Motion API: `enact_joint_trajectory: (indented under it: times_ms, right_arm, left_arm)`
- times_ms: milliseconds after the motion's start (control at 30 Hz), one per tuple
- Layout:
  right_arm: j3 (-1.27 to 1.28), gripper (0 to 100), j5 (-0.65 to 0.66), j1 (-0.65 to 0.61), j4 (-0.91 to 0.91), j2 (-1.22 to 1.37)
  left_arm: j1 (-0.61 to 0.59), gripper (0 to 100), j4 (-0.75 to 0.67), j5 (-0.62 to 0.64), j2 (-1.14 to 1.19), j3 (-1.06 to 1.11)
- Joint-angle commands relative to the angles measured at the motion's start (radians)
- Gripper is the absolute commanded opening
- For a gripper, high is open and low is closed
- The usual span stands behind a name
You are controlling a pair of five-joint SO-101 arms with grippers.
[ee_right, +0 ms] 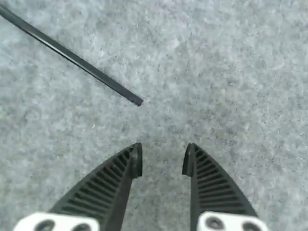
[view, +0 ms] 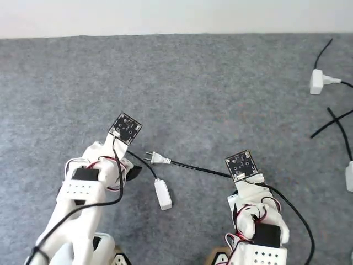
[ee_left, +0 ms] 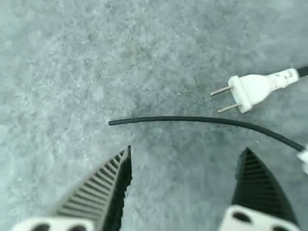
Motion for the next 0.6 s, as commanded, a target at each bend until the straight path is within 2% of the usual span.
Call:
enact_joint_trajectory:
  times_ms: [0,233,333,467,567]
  right_arm:
    - [0.018,16.3,-0.009,0.005,-0.016,-0.005]
    - [0.015,16.4,-0.006,0.005,-0.025,-0.010]
    - [-0.028,16.4,-0.005,0.004,-0.025,-0.012]
    - [-0.127,16.5,-0.011,0.004,0.005,-0.012]
    - [-0.126,16.5,-0.012,-0.019,0.008,-0.012]
  left_arm:
    - [0.011,33,0.178,0.009,-0.229,-0.056]
    - [0.183,33,0.569,0.009,-0.853,-0.041]
    - [0.203,33,0.577,-0.015,-0.999,0.038]
    - [0.219,33,0.560,-0.104,-1.011,0.105]
    - [0.296,33,0.546,-0.132,-1.013,0.153]
